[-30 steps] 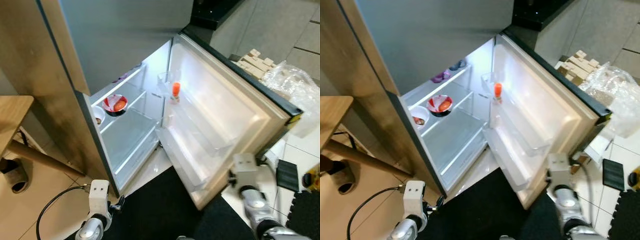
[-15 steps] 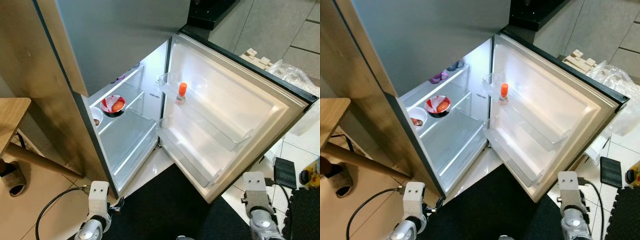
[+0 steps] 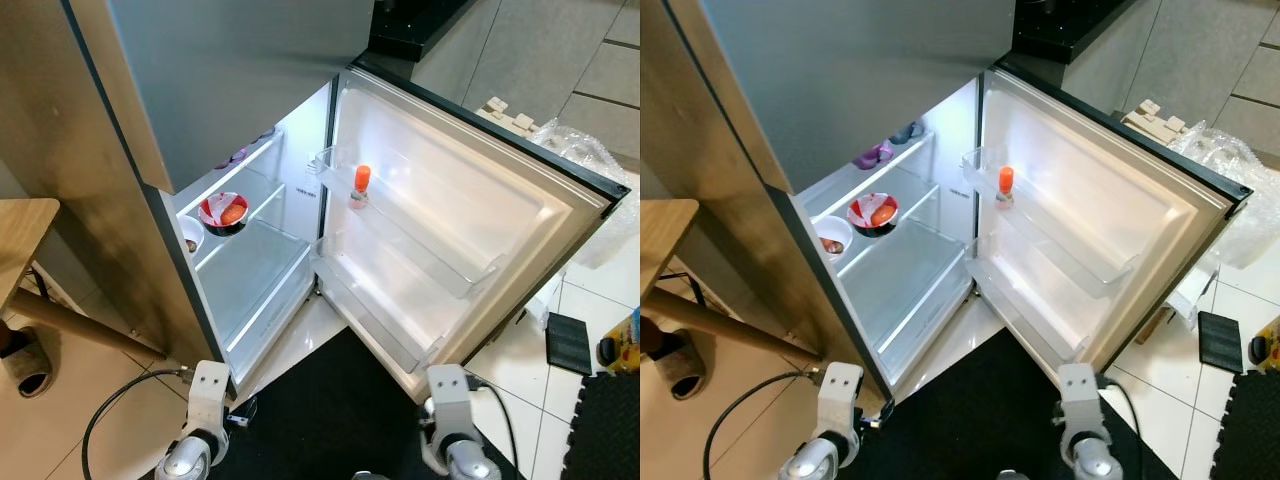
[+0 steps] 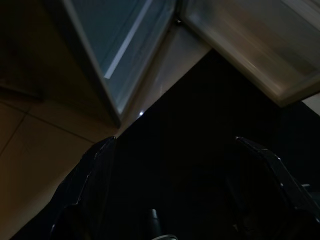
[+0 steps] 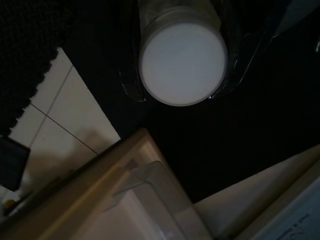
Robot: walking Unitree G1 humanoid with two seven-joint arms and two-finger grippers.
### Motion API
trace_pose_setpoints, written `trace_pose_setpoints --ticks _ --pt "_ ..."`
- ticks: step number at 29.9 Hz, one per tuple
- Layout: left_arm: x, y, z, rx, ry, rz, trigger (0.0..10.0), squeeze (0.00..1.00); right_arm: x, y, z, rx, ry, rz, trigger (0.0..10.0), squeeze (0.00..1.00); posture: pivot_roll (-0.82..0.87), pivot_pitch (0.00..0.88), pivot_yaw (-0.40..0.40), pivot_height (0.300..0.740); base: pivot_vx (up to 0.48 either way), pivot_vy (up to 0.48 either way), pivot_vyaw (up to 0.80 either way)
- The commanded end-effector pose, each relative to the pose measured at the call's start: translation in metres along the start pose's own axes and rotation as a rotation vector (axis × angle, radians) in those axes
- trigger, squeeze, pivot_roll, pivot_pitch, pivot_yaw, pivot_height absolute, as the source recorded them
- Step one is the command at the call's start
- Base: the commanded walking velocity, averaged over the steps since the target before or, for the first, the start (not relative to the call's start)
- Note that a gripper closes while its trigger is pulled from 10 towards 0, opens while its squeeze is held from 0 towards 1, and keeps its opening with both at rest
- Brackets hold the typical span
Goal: Restocking fridge
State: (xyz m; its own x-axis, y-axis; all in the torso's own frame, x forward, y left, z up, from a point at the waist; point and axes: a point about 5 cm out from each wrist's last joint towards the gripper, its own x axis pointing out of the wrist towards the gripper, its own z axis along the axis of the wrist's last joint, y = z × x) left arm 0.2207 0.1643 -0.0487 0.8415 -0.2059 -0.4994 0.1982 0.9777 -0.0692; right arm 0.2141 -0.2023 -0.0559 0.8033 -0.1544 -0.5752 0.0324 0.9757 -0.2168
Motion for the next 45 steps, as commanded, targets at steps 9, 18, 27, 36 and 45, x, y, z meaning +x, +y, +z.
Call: trace_pose_setpoints --ticks 9,18,27,36,45 --pt "-0.0027 -0.0048 -0.0102 0.022 0.053 -0.018 10.0 0.00 -0.0032 -0.0080 -0.0084 0.016 0.026 -0.030 10.0 0.00 -0.16 0.102 0.018 0.725 0.000 0.000 -0.76" --pt "-0.0035 -0.0073 -0.0121 0.036 0.057 -0.031 10.0 0.00 -0.0043 -0.0097 -0.0108 0.014 0.031 -0.037 10.0 0.00 -0.16 0.105 0.017 0.725 0.000 0.000 -0.80" --pt "-0.0037 -0.0077 -0.0111 0.041 0.044 -0.032 10.0 0.00 -0.0049 -0.0101 -0.0094 -0.012 0.007 -0.035 10.0 0.00 -0.16 0.105 0.021 0.725 0.000 0.000 -0.77" --pt "-0.0041 -0.0032 -0.0084 0.018 0.017 0.005 10.0 0.00 -0.0048 -0.0053 -0.0076 -0.072 -0.011 0.033 10.0 0.00 -0.16 0.099 0.015 0.725 0.000 0.000 -0.06" --pt "-0.0061 -0.0030 -0.0109 0.023 0.018 0.010 10.0 0.00 -0.0045 -0.0005 -0.0046 -0.119 -0.034 0.068 10.0 0.00 -0.16 0.092 0.007 0.725 0.000 0.000 0.80"
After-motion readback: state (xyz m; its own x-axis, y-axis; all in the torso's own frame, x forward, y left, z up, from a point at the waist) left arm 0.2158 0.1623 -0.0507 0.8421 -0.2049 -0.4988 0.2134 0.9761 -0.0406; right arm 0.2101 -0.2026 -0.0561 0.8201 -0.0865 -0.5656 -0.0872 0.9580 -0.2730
